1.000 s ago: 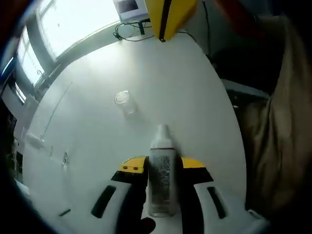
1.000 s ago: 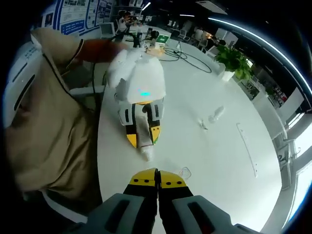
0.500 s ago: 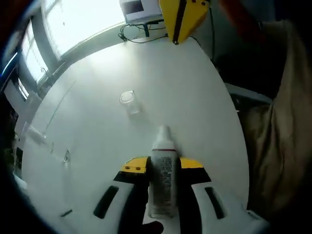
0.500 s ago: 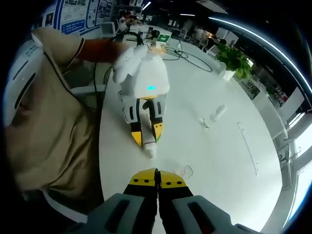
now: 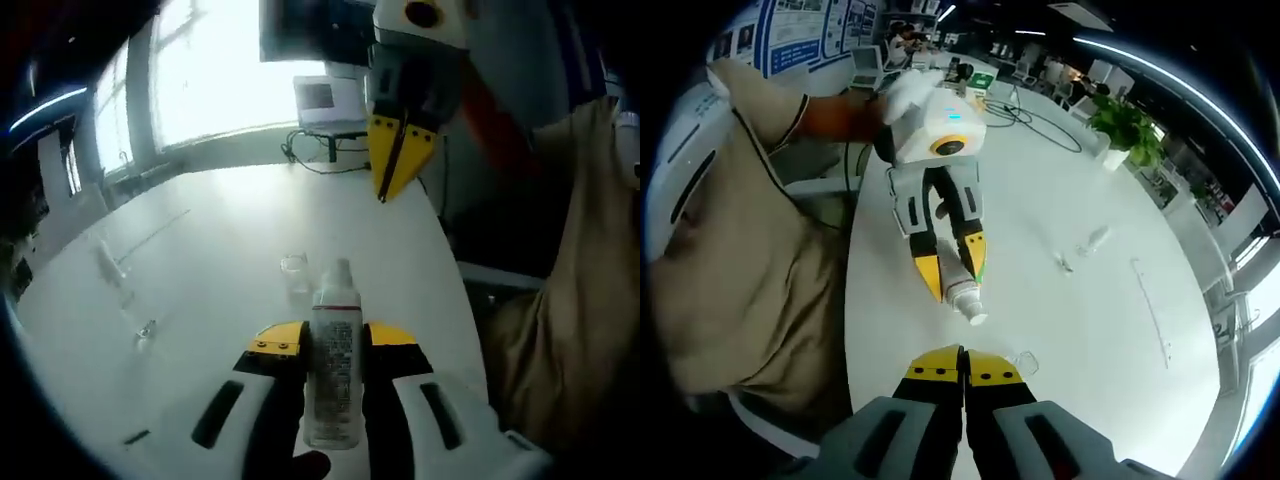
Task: Clamp pump bottle remove cover press pump head put on cover
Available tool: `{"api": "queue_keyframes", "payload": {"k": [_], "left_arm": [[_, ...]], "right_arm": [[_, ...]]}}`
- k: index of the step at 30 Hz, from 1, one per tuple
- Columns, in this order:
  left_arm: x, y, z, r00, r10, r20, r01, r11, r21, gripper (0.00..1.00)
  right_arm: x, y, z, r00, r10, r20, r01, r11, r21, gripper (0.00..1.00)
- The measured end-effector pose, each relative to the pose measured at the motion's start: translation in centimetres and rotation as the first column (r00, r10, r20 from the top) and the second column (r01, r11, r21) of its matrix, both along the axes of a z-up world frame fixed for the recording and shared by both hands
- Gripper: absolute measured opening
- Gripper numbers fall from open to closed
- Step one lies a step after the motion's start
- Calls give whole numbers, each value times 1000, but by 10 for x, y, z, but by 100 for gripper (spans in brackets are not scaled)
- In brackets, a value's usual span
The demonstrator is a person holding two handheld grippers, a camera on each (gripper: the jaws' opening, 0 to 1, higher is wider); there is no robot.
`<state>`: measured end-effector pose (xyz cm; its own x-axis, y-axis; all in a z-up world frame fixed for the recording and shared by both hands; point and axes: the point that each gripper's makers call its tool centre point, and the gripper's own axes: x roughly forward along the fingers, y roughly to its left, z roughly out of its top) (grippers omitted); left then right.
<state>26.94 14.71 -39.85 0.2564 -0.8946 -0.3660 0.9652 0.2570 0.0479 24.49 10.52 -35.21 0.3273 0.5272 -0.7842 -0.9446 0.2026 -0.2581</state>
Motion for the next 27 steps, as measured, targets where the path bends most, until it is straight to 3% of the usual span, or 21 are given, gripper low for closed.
{"api": "queue_keyframes", "payload": {"k": [5,7,15,19,27], "left_arm": [[1,8,11,999,43,-10,-44,985,-166,12],[-1,12,12,999,49,-7,-50,978,-201,12],[-8,19,27,997,72,36,-53,923,-382,12],[-12,24,26,996,82,43,-57,906,-420,12],[-13,35,32,994,86,71,-43,883,-467,12]], "right_arm": [[1,8,3,1000,3,-8,-3,1000,8,0],[1,12,4,1000,11,-8,-11,1000,6,0],[5,29,8,999,42,-4,-42,999,-9,0],[5,43,14,997,52,-51,-50,997,58,0],[10,69,12,990,53,-132,-36,991,131,14]]}}
